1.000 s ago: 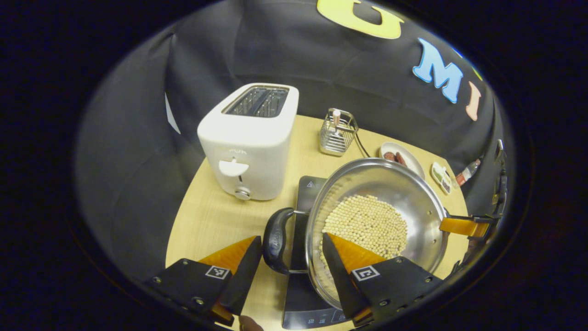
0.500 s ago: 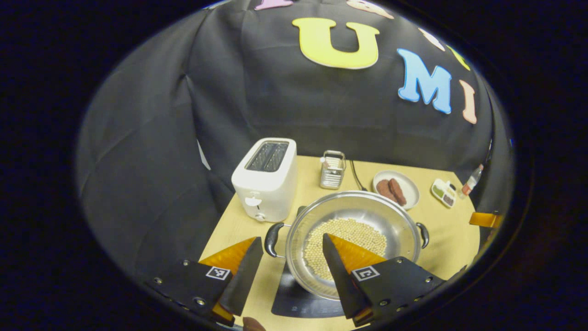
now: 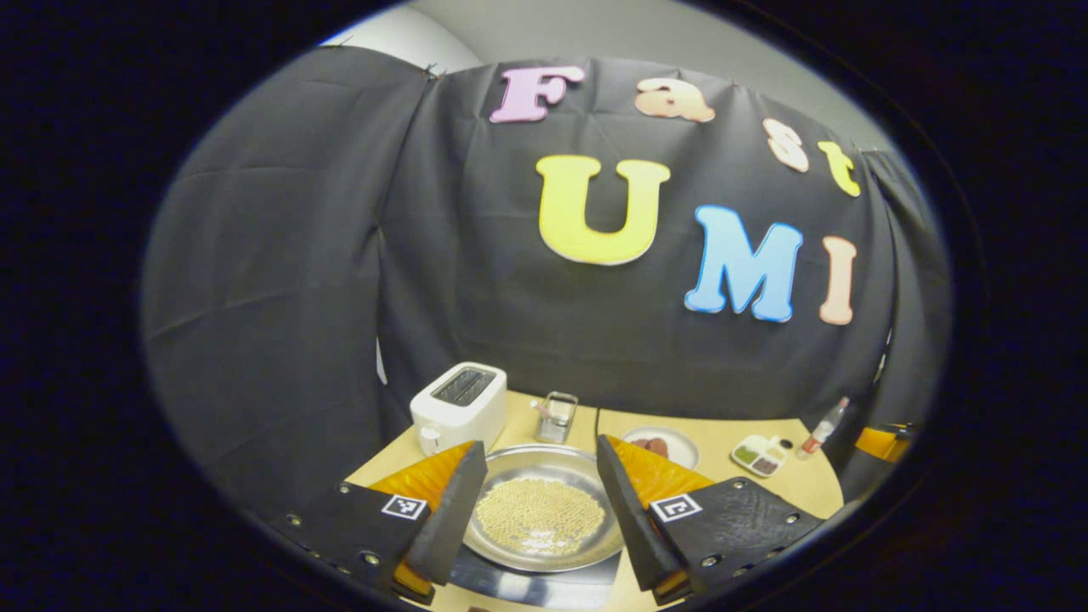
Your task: First push the handle of the pot to place it horizontally, then grasp the pot with both hands and set it on the induction cooktop.
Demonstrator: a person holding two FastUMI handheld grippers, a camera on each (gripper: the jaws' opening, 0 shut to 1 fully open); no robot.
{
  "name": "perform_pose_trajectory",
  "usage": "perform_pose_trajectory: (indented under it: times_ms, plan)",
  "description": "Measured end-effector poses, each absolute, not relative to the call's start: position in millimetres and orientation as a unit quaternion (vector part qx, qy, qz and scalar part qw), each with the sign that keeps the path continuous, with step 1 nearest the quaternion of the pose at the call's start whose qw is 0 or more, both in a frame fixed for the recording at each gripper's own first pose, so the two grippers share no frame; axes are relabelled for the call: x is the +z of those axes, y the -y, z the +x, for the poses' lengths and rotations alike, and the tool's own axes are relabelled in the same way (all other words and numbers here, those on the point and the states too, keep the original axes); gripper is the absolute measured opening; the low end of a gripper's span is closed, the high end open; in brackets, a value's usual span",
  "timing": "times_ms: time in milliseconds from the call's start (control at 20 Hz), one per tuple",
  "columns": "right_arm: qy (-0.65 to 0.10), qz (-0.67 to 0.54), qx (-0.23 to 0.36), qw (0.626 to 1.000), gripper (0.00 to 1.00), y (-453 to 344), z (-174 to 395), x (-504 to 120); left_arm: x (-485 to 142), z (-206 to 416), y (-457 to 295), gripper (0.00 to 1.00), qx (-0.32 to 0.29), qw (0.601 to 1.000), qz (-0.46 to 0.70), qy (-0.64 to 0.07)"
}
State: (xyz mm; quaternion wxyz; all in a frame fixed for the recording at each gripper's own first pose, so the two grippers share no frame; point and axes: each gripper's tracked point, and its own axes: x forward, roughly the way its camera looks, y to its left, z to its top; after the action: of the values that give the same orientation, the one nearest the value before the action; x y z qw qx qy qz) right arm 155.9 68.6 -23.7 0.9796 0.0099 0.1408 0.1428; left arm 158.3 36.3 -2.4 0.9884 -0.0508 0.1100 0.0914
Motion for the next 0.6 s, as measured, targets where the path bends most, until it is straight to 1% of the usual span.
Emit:
perform_pose_trajectory:
  times_ms: [50,100,200,250,300,350,400,500,600]
  plan:
    - [-0.128,0.014,0.133,0.983,0.98,-56.7,151.0,-15.4,5.9,155.2,-25.1,0.80,0.088,0.990,-0.051,-0.098]
    - [-0.113,0.017,0.124,0.986,0.98,-45.7,148.6,-6.5,11.9,149.6,-16.6,0.75,0.085,0.991,-0.047,-0.087]
    - [-0.079,0.009,0.107,0.991,0.98,-18.6,138.6,13.3,27.3,141.4,1.6,0.75,0.078,0.995,-0.028,-0.062]
    - [-0.063,-0.001,0.096,0.993,0.98,-5.7,135.0,18.6,35.2,135.7,10.4,0.84,0.078,0.995,-0.020,-0.051]
    - [-0.053,-0.007,0.084,0.995,0.98,6.1,132.5,22.7,44.6,129.2,23.7,0.75,0.068,0.997,-0.021,-0.039]
    - [-0.050,-0.010,0.079,0.996,0.98,13.2,128.0,21.4,51.2,125.1,39.3,0.76,0.057,0.997,-0.030,-0.029]
    - [-0.052,-0.009,0.076,0.996,0.98,17.6,122.0,20.6,52.9,118.7,53.9,0.80,0.049,0.998,-0.040,-0.021]
    - [-0.061,0.000,0.070,0.996,0.98,31.4,110.9,16.6,53.3,111.8,68.1,0.75,0.045,0.998,-0.052,-0.011]
    - [-0.068,0.009,0.063,0.996,0.97,48.6,99.7,9.2,44.5,107.4,81.6,0.75,0.039,0.997,-0.057,-0.021]
